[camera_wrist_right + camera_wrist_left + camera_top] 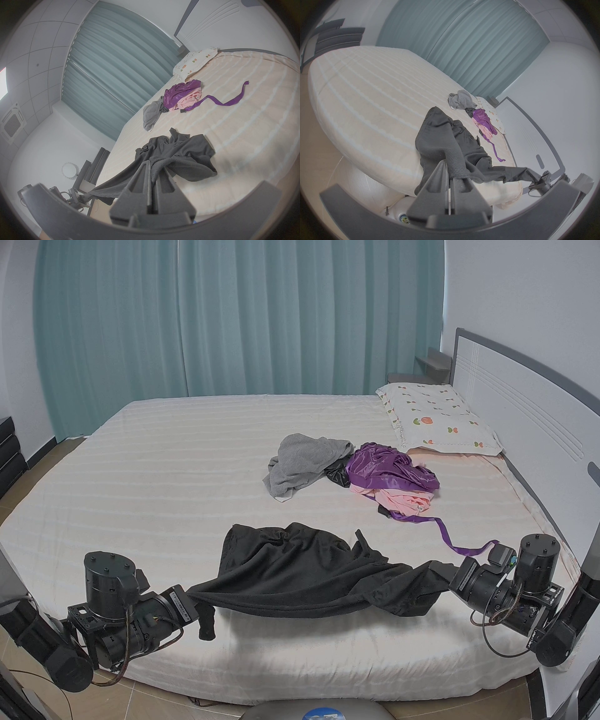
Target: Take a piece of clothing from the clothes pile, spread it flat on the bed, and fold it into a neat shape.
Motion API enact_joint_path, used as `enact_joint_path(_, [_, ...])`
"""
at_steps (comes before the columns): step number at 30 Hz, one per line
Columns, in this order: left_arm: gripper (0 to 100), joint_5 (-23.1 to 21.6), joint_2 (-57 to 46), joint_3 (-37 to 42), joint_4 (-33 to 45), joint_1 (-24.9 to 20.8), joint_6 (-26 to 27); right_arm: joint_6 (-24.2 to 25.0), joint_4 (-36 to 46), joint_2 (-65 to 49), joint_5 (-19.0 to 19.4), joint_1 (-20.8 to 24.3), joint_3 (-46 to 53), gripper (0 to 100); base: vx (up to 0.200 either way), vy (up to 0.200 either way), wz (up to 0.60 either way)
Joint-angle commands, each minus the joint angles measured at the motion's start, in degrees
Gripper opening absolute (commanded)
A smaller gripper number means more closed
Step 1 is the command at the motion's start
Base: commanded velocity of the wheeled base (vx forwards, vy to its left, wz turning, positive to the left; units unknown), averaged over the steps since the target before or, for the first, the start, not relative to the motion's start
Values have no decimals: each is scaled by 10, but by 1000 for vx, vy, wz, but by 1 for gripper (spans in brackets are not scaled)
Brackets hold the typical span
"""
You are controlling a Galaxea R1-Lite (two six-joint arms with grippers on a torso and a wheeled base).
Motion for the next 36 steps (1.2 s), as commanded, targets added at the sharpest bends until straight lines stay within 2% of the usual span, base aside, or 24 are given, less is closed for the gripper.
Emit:
enact_joint_path(1, [0, 1, 11, -10, -1, 2, -10, 0, 0, 6, 0, 0, -4, 0, 0, 0, 0])
enact_joint_path(10, [0, -1, 29, -21, -1, 4, -33, 0, 0, 6, -1, 0, -4, 0, 0, 0, 0])
enact_joint_path(36, [0, -4, 26, -24, 0, -1, -44, 0, -10, 28, -5, -1, -6, 0, 0, 200, 0])
